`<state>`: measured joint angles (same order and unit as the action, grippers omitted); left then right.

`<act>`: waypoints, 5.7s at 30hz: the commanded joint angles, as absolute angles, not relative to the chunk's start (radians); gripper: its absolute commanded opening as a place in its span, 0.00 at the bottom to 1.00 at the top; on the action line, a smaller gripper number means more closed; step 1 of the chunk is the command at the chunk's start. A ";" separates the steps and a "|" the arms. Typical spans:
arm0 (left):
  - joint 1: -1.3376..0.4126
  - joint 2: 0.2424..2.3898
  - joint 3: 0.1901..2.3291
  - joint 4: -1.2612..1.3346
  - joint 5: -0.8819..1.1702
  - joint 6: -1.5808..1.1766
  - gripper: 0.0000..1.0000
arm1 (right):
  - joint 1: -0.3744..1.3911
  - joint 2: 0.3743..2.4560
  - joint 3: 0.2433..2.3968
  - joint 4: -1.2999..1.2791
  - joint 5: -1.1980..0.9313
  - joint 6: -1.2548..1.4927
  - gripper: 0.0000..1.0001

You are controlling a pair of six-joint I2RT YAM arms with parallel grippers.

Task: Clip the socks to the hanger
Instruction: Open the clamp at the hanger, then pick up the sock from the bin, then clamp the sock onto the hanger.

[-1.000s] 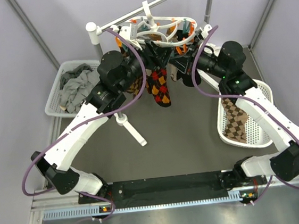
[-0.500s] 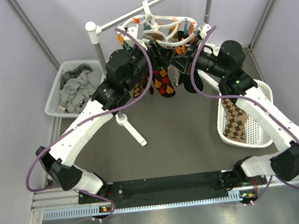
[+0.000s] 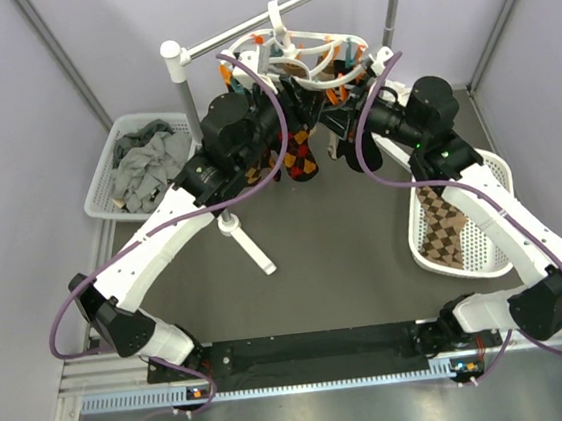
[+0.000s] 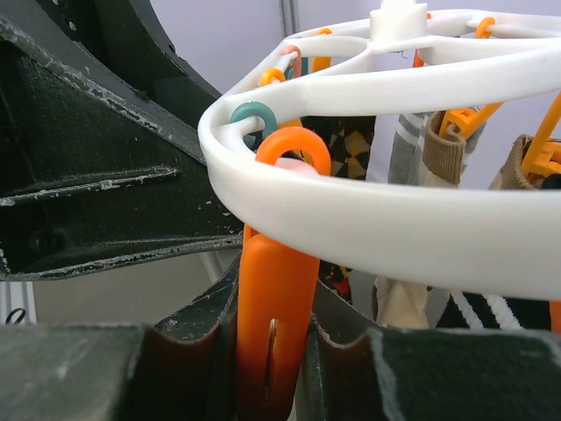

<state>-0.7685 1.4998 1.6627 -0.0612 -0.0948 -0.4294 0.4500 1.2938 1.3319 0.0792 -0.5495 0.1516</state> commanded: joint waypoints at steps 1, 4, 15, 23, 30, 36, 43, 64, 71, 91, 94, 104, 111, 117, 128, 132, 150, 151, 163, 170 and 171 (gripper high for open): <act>-0.770 1.505 1.680 0.051 -0.124 -0.443 0.56 | 0.463 1.287 1.388 0.078 -0.542 0.117 0.00; -0.770 1.505 1.660 0.090 -0.133 -0.451 0.51 | 0.465 1.289 1.388 0.074 -0.538 0.114 0.00; -0.770 1.513 1.620 0.115 -0.150 -0.423 0.20 | 0.465 1.252 1.370 -0.055 -0.425 0.097 0.45; -0.770 1.494 1.583 0.114 -0.181 -0.374 0.12 | 0.459 1.163 1.373 -0.308 -0.207 0.094 0.70; -0.770 1.482 1.557 0.123 -0.192 -0.356 0.14 | 0.376 1.088 1.353 -0.632 0.023 0.116 0.77; -0.770 1.470 1.551 0.123 -0.190 -0.348 0.15 | 0.163 1.075 1.276 -0.753 0.070 0.178 0.77; -0.770 1.462 1.555 0.115 -0.184 -0.351 0.15 | -0.110 1.199 1.183 -0.692 0.003 0.287 0.71; -0.770 1.430 1.551 0.083 -0.181 -0.367 0.15 | -0.203 1.804 1.244 -0.400 -0.173 0.193 0.42; -0.770 1.434 1.551 0.074 -0.181 -0.371 0.15 | -0.193 1.907 1.226 -0.394 -0.135 0.169 0.41; -0.770 1.420 1.548 0.066 -0.181 -0.393 0.14 | -0.153 1.637 1.217 -0.537 -0.029 0.156 0.00; -0.770 1.413 1.546 0.064 -0.187 -0.393 0.15 | -0.153 1.557 1.189 -0.534 -0.061 0.164 0.00; -0.770 1.410 1.545 0.069 -0.179 -0.403 0.14 | -0.153 1.224 1.026 -0.398 -0.218 0.189 0.00; -0.770 1.411 1.534 0.090 -0.173 -0.410 0.14 | -0.152 1.031 0.976 -0.304 -0.354 0.172 0.00; -0.770 1.414 1.532 0.106 -0.161 -0.420 0.14 | -0.098 0.931 1.008 -0.273 -0.465 0.143 0.00; -0.770 1.419 1.529 0.126 -0.149 -0.431 0.14 | 0.127 0.884 1.029 -0.124 -0.586 0.242 0.00; -0.770 1.420 1.520 0.141 -0.149 -0.440 0.14 | 0.240 0.907 1.032 -0.039 -0.584 0.302 0.00; -0.770 1.413 1.503 0.163 -0.109 -0.472 0.13 | 0.422 1.061 1.057 0.170 -0.509 0.408 0.00; -0.770 1.413 1.502 0.163 -0.107 -0.472 0.13 | 0.426 1.066 1.061 0.175 -0.509 0.411 0.00; -0.770 1.410 1.494 0.161 -0.106 -0.465 0.13 | 0.439 1.101 1.100 0.204 -0.488 0.413 0.00; -0.770 1.411 1.494 0.161 -0.100 -0.466 0.13 | 0.439 1.106 1.118 0.210 -0.483 0.414 0.00; -0.770 1.411 1.494 0.158 -0.100 -0.466 0.13 | 0.439 1.106 1.118 0.212 -0.482 0.416 0.00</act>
<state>-0.7738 1.4422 1.5032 0.1211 -0.1085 -0.4656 0.4282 1.1046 1.0554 0.1440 -0.4904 0.4129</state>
